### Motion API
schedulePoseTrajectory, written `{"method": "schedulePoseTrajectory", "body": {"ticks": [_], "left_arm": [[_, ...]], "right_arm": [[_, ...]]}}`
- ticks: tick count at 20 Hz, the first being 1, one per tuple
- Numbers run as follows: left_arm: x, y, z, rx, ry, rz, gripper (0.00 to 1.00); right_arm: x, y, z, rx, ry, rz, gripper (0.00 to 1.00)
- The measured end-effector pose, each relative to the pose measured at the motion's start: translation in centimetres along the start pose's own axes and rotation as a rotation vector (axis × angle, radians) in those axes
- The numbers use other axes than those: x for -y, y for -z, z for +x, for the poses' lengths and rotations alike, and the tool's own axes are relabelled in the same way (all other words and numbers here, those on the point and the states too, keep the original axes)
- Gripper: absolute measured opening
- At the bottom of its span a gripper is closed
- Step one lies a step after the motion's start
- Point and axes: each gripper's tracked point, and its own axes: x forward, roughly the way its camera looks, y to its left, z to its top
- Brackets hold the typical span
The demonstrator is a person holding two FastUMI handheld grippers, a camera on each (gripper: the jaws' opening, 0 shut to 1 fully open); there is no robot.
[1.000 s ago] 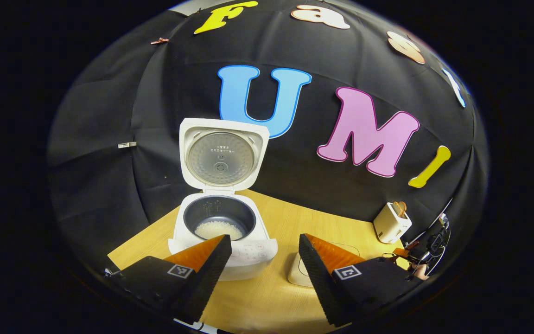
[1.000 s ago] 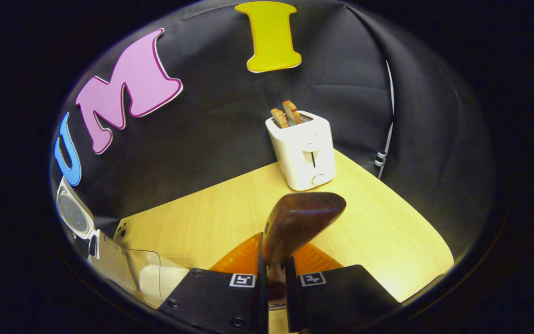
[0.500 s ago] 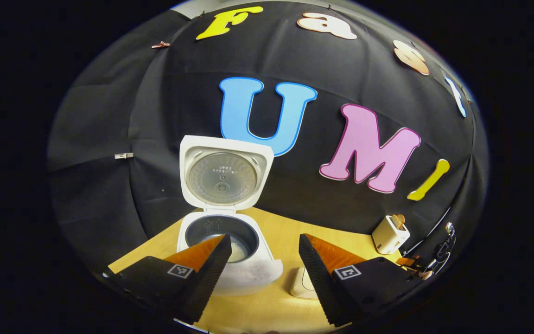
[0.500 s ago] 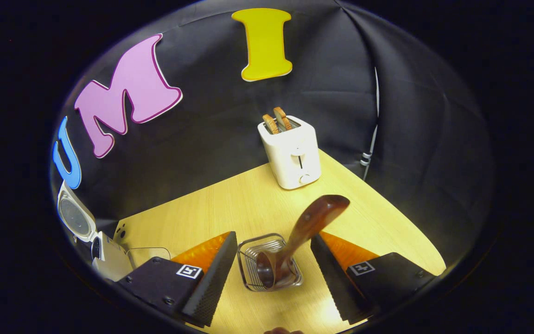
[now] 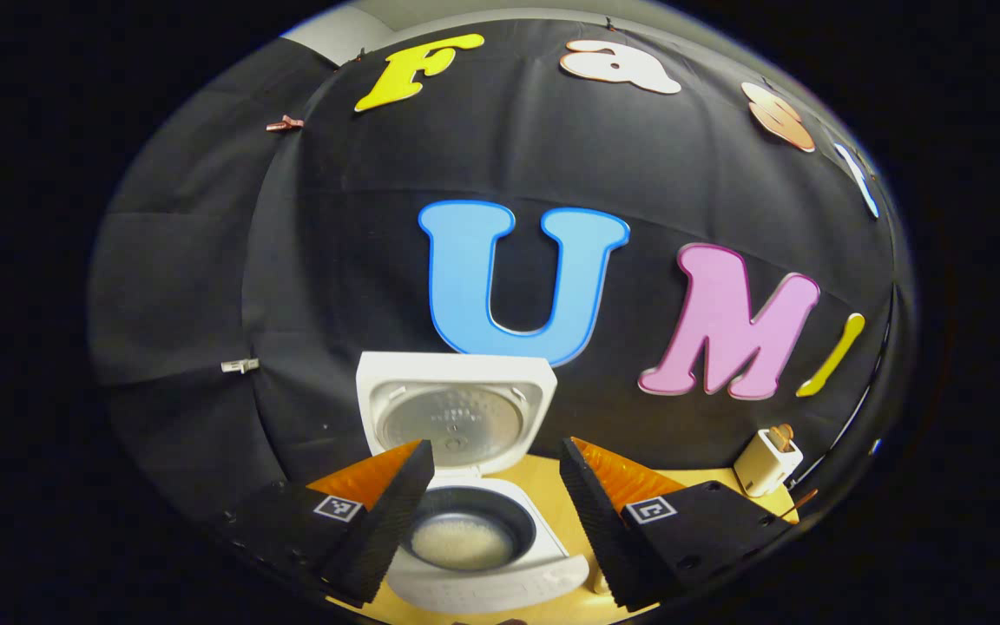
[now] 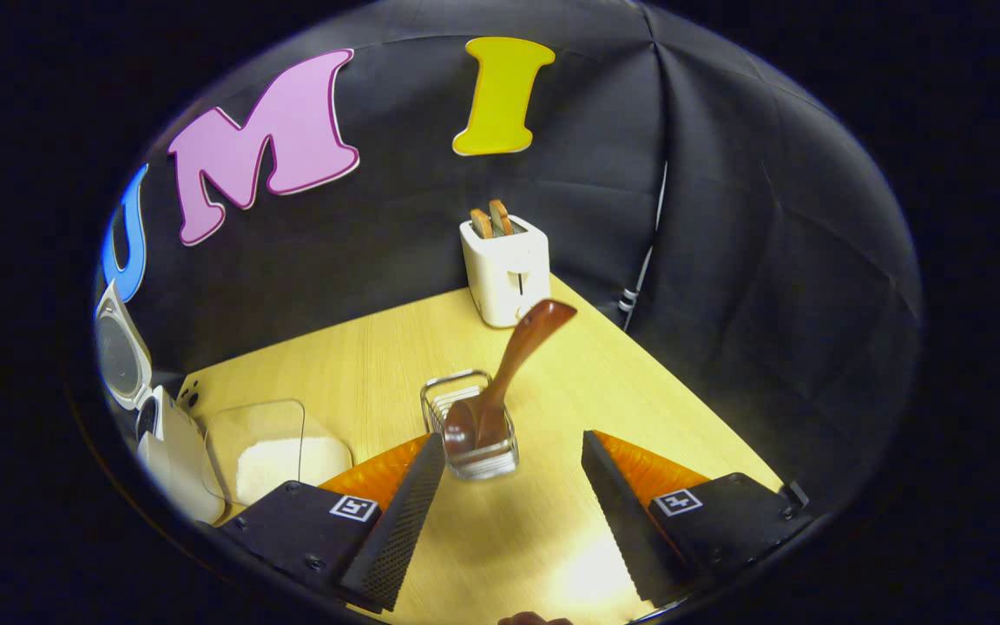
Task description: Close the left gripper, press the button to open the rice cooker; take a wooden spoon from the chopstick holder with the right hand, scoop a spoonful of rice and pour it into the rice cooker, then put the wooden spoon back into the chopstick holder.
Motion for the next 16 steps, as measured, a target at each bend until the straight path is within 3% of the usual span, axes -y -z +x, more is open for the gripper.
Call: {"method": "schedulePoseTrajectory", "body": {"ticks": [4, 7, 12, 16], "left_arm": [[-4.6, -4.1, 5.6, -0.011, -0.074, 0.013, 0.94], [-7.5, -6.1, 9.4, -0.041, -0.080, -0.026, 0.94], [-8.7, -6.0, 16.2, -0.133, -0.012, 0.010, 0.94], [-7.9, -2.5, 19.9, -0.237, 0.037, 0.037, 0.93]], "right_arm": [[-0.5, 4.2, -3.8, -0.068, 0.019, -0.034, 0.99], [-2.3, 5.2, -5.6, -0.073, 0.031, 0.020, 0.99], [-5.4, 5.1, -8.3, -0.050, 0.026, 0.008, 0.99], [-7.1, 6.8, -10.1, -0.065, 0.029, 0.026, 0.99]]}}
